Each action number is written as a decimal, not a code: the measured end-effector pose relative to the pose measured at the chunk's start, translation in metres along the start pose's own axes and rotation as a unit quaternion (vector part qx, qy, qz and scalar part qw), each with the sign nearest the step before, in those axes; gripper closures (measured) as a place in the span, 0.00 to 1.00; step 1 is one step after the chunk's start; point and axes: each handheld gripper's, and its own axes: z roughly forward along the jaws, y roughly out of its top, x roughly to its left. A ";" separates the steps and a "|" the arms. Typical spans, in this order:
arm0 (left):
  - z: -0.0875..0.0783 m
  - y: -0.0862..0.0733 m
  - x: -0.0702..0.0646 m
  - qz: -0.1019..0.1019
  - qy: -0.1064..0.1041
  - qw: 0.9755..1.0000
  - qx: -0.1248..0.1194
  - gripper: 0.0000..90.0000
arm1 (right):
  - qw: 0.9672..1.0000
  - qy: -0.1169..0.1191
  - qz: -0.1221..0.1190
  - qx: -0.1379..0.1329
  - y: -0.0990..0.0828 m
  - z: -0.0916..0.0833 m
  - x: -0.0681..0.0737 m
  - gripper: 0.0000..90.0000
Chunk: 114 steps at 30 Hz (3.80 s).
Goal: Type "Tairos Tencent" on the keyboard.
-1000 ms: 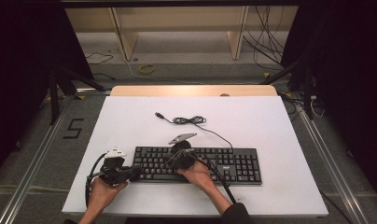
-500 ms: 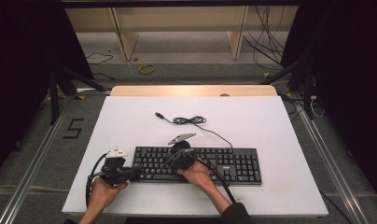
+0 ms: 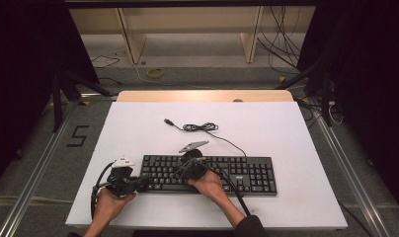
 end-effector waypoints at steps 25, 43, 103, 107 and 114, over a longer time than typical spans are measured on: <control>-0.006 0.006 -0.002 -0.005 -0.031 0.998 -0.053 0.71 | 0.998 0.021 0.008 -0.050 -0.001 -0.032 -0.005 0.81; -0.005 0.014 -0.004 -0.014 -0.042 0.995 -0.087 0.44 | 0.996 0.040 0.009 -0.077 -0.007 -0.053 -0.006 0.50; 0.018 0.020 0.002 0.004 -0.013 1.000 -0.008 0.99 | 0.996 -0.002 0.026 -0.090 -0.021 -0.074 -0.026 0.34; 0.020 0.020 0.002 0.006 -0.012 1.000 -0.001 0.99 | 0.995 -0.002 0.026 -0.091 -0.021 -0.074 -0.026 0.34; 0.022 0.019 0.002 0.008 -0.006 1.000 0.009 0.99 | 0.996 -0.001 0.026 -0.089 -0.021 -0.074 -0.026 0.35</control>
